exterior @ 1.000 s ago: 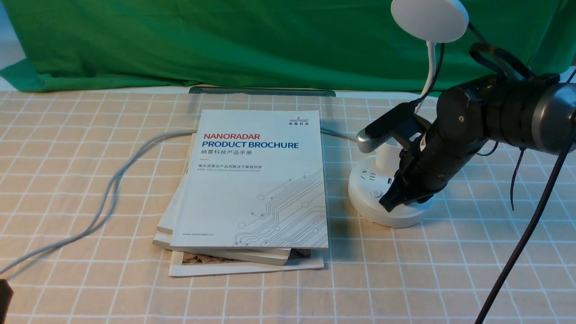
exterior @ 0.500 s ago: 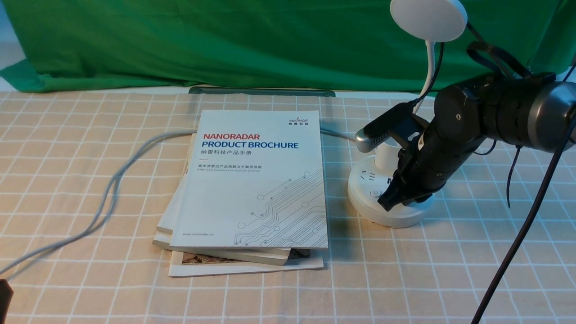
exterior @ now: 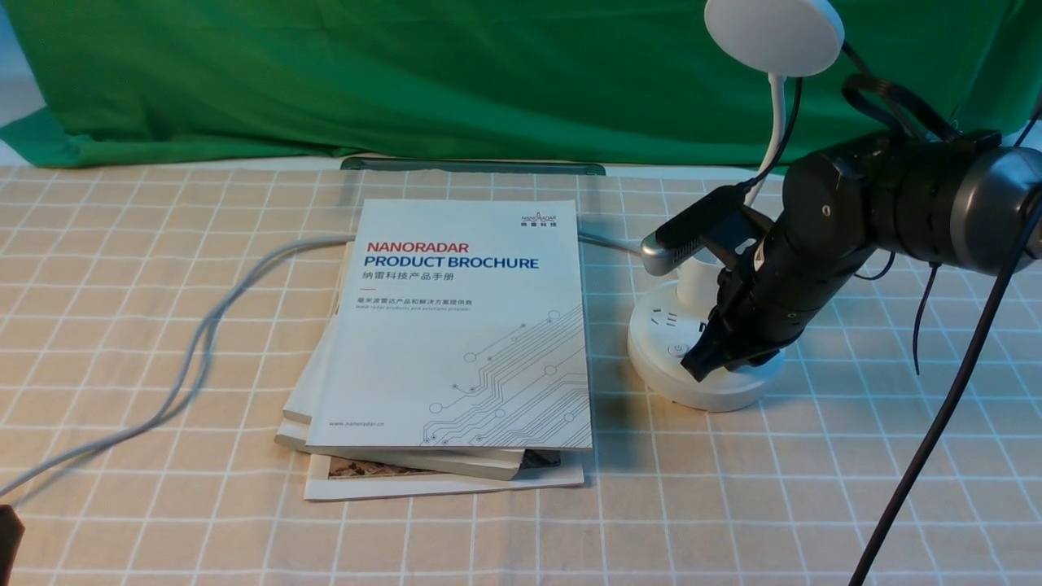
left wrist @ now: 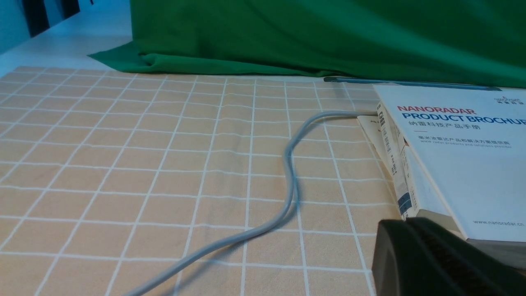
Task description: Turn on the table lamp on the light coffee tablecloth with your hand.
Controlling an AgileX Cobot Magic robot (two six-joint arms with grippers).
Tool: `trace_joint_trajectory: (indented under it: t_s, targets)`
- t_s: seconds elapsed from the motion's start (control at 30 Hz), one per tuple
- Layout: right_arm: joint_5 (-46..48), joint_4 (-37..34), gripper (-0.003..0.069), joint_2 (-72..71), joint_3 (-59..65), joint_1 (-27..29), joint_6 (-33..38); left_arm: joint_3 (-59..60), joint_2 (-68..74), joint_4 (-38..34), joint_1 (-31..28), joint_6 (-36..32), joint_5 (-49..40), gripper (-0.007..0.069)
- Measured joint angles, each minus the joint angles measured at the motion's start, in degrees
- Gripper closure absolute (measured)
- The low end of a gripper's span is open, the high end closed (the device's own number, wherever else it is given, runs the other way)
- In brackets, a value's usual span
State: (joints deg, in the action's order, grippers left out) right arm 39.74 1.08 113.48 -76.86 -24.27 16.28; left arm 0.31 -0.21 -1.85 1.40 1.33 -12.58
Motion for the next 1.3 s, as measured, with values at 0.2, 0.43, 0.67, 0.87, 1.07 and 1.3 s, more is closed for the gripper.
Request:
trace_joint_trajectory:
  t_s: [0.2, 0.43, 0.67, 0.87, 1.07, 1.3]
  targets:
    - [-1.9, 0.6, 0.0621, -1.1, 1.4, -0.4, 0.0, 0.0, 0.0, 0.0, 0.0, 0.0, 0.0, 0.0603]
    - [1.1, -0.4, 0.0621, -6.8, 4.1, -0.8, -1.6, 0.0, 0.0, 0.0, 0.0, 0.0, 0.0, 0.0603]
    - [2.3, -0.6, 0.0621, -23.6, 8.2, -0.8, -3.6, 0.0, 0.0, 0.0, 0.0, 0.0, 0.1, 0.0603]
    - [-0.7, -0.7, 0.0620, -40.4, 18.4, -0.8, -6.7, 0.0, 0.0, 0.0, 0.0, 0.0, 0.1, 0.0603]
    - [-10.4, -0.7, 0.0620, -63.7, 32.1, -0.9, -10.4, 0.0, 0.0, 0.0, 0.0, 0.0, 0.1, 0.0603]
    - [-13.3, -0.5, 0.0603, -82.1, 40.7, -0.9, -17.7, 0.0, 0.0, 0.0, 0.0, 0.0, 0.1, 0.0603]
